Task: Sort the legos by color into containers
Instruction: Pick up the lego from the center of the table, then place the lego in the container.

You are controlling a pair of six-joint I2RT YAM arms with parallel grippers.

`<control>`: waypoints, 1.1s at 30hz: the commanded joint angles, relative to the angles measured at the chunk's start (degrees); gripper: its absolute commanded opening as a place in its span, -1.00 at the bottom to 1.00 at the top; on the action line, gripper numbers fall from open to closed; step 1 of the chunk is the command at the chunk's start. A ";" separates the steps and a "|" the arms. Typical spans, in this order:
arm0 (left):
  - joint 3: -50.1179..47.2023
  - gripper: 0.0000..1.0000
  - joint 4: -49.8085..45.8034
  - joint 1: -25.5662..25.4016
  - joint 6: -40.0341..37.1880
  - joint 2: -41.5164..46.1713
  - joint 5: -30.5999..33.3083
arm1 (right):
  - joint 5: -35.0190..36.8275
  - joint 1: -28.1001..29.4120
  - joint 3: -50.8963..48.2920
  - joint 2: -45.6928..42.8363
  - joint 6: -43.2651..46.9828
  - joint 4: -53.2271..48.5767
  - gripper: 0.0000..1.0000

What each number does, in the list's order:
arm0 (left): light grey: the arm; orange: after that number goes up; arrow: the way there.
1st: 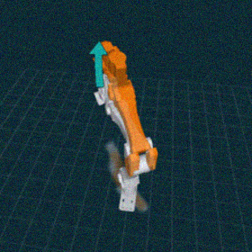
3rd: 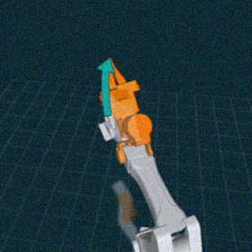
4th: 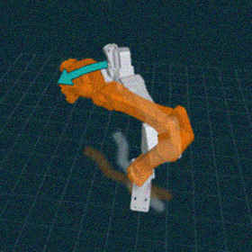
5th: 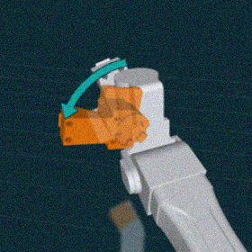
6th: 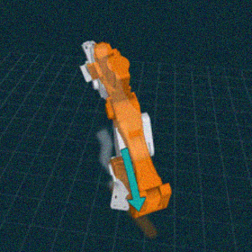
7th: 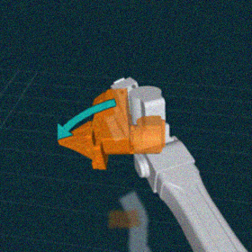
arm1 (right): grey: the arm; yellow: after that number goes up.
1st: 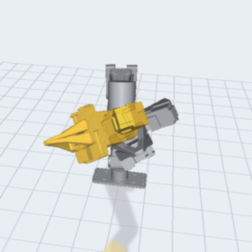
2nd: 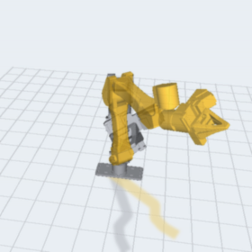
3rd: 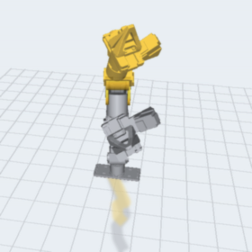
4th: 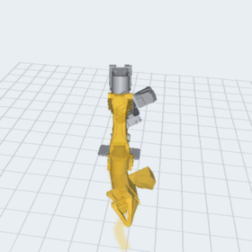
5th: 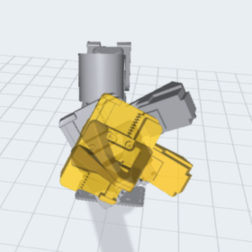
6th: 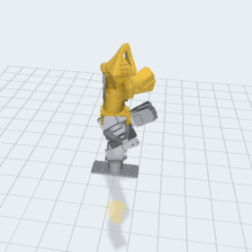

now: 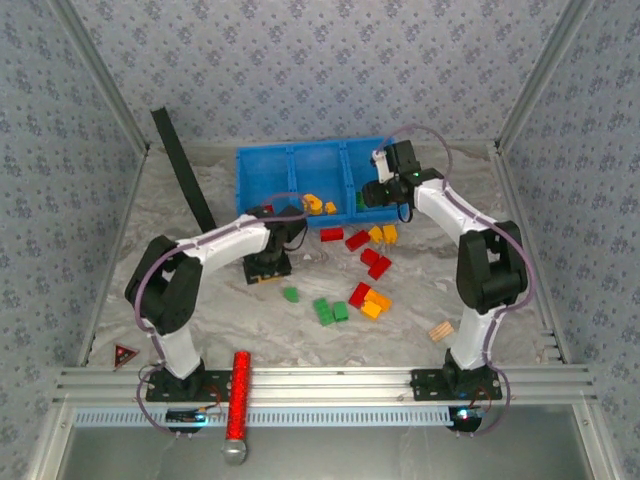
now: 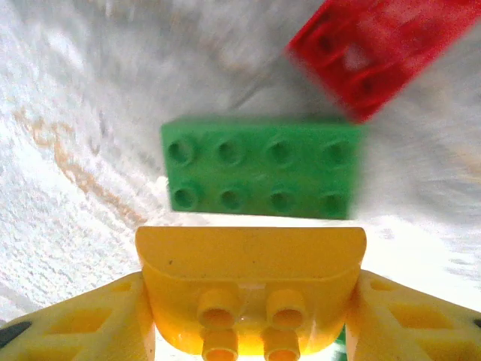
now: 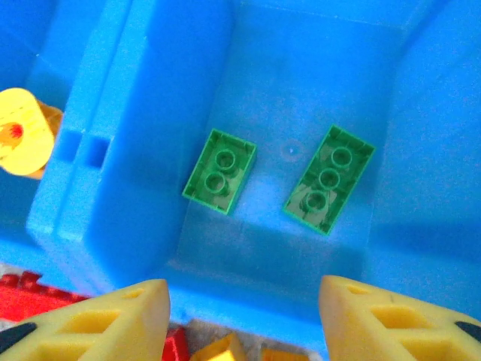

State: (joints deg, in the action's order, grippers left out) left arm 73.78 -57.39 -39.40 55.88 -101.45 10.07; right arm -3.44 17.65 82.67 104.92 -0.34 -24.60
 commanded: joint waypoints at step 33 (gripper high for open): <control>67.98 0.19 -2.86 0.80 -19.71 -39.36 5.53 | -12.25 12.61 -46.83 -41.72 -33.02 -11.96 0.47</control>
State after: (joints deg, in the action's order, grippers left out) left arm 138.78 -59.40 -39.44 37.01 -139.17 15.92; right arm -14.76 29.17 37.30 64.34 -30.26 -34.85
